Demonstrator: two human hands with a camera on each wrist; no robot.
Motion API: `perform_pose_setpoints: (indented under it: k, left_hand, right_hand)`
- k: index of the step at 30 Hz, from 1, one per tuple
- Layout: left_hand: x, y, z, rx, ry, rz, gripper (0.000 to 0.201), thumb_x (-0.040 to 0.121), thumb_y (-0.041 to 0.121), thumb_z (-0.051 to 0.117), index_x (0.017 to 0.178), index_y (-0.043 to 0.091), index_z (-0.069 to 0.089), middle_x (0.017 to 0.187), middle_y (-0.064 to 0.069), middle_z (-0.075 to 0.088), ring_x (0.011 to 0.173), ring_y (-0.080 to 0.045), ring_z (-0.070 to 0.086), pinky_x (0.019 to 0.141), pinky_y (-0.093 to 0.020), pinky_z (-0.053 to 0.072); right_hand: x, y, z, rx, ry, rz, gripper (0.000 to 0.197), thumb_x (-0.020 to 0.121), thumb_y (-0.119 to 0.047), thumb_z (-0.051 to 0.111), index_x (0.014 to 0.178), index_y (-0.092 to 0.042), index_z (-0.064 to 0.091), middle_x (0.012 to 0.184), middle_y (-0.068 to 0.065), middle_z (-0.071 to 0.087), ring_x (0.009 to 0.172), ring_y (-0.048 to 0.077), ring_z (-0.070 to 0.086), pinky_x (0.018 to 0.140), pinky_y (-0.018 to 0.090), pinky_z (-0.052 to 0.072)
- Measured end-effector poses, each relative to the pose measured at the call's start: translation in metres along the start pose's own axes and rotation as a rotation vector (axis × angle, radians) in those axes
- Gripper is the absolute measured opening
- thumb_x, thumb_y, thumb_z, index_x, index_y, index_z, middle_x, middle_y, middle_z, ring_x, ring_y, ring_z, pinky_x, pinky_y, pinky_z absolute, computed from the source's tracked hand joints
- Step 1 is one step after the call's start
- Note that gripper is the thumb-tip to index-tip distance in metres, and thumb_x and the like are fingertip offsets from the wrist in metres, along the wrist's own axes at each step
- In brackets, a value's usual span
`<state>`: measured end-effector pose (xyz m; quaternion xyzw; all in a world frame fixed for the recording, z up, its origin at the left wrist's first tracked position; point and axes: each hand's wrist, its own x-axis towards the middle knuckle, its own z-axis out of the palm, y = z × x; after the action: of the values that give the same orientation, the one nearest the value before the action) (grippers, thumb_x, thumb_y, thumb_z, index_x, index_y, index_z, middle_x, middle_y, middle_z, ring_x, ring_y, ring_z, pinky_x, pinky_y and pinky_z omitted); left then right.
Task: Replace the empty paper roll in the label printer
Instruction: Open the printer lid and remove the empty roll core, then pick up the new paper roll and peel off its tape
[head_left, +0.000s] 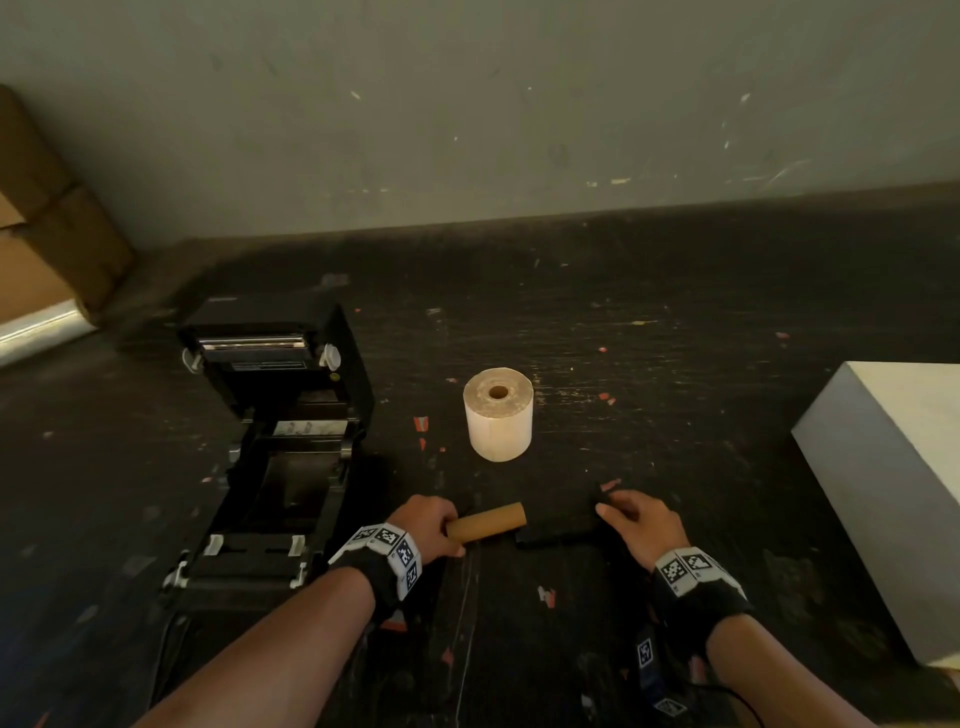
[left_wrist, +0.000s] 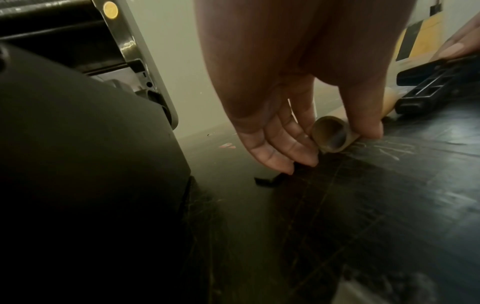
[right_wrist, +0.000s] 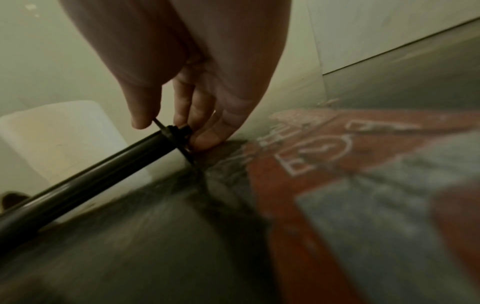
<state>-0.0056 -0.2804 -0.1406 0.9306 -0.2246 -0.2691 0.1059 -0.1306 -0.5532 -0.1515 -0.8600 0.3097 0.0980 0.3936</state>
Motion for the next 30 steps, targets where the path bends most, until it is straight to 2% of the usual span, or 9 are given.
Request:
perform_pose_setpoints:
  k: [8, 10, 13, 15, 19, 23, 26, 30]
  left_hand:
    - [0.0, 0.003, -0.007, 0.001, -0.044, 0.003, 0.046, 0.074, 0.043, 0.074, 0.112, 0.02, 0.063, 0.106, -0.001, 0.064, 0.095, -0.016, 0.061, 0.08, -0.027, 0.049]
    - [0.0, 0.003, -0.01, -0.017, -0.043, 0.006, 0.052, 0.074, 0.046, 0.074, 0.116, 0.019, 0.061, 0.107, -0.001, 0.064, 0.094, -0.014, 0.061, 0.08, -0.025, 0.049]
    - [0.002, 0.002, -0.013, -0.075, 0.012, 0.004, 0.058, 0.075, 0.052, 0.071, 0.12, 0.017, 0.059, 0.11, -0.002, 0.064, 0.096, -0.014, 0.061, 0.083, -0.025, 0.05]
    - [0.005, 0.002, -0.018, -0.153, 0.067, -0.013, 0.058, 0.079, 0.052, 0.067, 0.124, 0.016, 0.057, 0.115, -0.002, 0.063, 0.102, -0.014, 0.061, 0.087, -0.025, 0.049]
    - [0.015, 0.005, -0.037, -0.325, 0.158, -0.046, 0.055, 0.089, 0.044, 0.058, 0.134, 0.014, 0.048, 0.128, -0.007, 0.059, 0.115, -0.019, 0.057, 0.096, -0.028, 0.045]
    - [0.035, 0.006, -0.05, -0.496, 0.172, -0.1, 0.057, 0.092, 0.039, 0.054, 0.141, 0.012, 0.04, 0.139, -0.009, 0.053, 0.127, -0.021, 0.05, 0.106, -0.031, 0.038]
    - [0.05, 0.008, -0.055, -0.59, 0.16, -0.143, 0.058, 0.094, 0.031, 0.054, 0.145, 0.017, 0.033, 0.145, -0.008, 0.047, 0.133, -0.022, 0.044, 0.109, -0.033, 0.034]
    - [0.065, 0.011, -0.061, -0.644, 0.106, -0.15, 0.059, 0.094, 0.02, 0.051, 0.148, 0.021, 0.027, 0.15, -0.006, 0.039, 0.137, -0.022, 0.037, 0.111, -0.034, 0.031]
  right_hand:
    - [-0.003, -0.002, 0.0, -0.003, -0.015, 0.019, 0.049, 0.082, -0.058, 0.057, 0.122, -0.03, 0.055, 0.127, -0.001, 0.059, 0.115, 0.019, 0.055, 0.1, 0.042, 0.044]
    - [-0.003, -0.004, -0.002, 0.02, -0.009, 0.019, 0.047, 0.082, -0.057, 0.057, 0.119, -0.028, 0.057, 0.124, -0.001, 0.06, 0.112, 0.018, 0.056, 0.098, 0.039, 0.045]
    - [-0.002, -0.013, -0.01, 0.072, 0.044, -0.02, 0.043, 0.087, -0.047, 0.058, 0.119, -0.019, 0.057, 0.121, 0.003, 0.061, 0.109, 0.018, 0.057, 0.089, 0.028, 0.042]
    - [0.002, -0.03, -0.017, 0.047, 0.104, -0.077, 0.048, 0.087, -0.044, 0.06, 0.123, -0.013, 0.055, 0.122, 0.005, 0.061, 0.11, 0.018, 0.058, 0.088, 0.027, 0.043]
    - [0.025, -0.083, -0.029, -0.092, 0.106, -0.246, 0.052, 0.084, -0.046, 0.061, 0.127, -0.017, 0.052, 0.126, 0.004, 0.058, 0.112, 0.017, 0.056, 0.095, 0.032, 0.048]
    - [0.044, -0.139, -0.024, -0.248, 0.032, -0.446, 0.06, 0.082, -0.047, 0.063, 0.133, -0.019, 0.046, 0.137, 0.004, 0.051, 0.125, 0.019, 0.049, 0.103, 0.038, 0.043]
    - [0.056, -0.168, -0.013, -0.354, -0.018, -0.477, 0.07, 0.079, -0.05, 0.065, 0.137, -0.019, 0.04, 0.142, 0.006, 0.044, 0.128, 0.022, 0.044, 0.105, 0.04, 0.041]
    - [0.074, -0.183, -0.002, -0.479, -0.083, -0.461, 0.091, 0.07, -0.061, 0.067, 0.143, -0.021, 0.029, 0.15, 0.01, 0.03, 0.135, 0.03, 0.035, 0.108, 0.045, 0.037]
